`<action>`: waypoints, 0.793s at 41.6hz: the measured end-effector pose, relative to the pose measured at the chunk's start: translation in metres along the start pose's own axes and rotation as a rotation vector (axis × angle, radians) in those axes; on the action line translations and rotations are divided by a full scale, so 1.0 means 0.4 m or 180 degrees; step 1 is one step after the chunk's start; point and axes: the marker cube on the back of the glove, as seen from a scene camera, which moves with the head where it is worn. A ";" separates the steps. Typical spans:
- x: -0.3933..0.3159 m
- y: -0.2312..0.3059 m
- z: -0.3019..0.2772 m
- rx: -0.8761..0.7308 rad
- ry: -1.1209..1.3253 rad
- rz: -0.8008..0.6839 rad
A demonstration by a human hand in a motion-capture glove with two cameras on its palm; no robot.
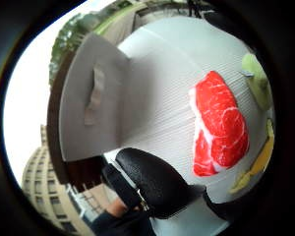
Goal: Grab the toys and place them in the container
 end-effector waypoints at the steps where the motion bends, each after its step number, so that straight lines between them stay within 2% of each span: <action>1: 0.003 -0.003 0.006 -0.0012 -0.0005 -0.0013; 23: 0.031 0.022 0.189 -0.0339 -0.0079 -0.0213; 33: 0.024 -0.002 0.204 0.0393 0.0087 -0.0212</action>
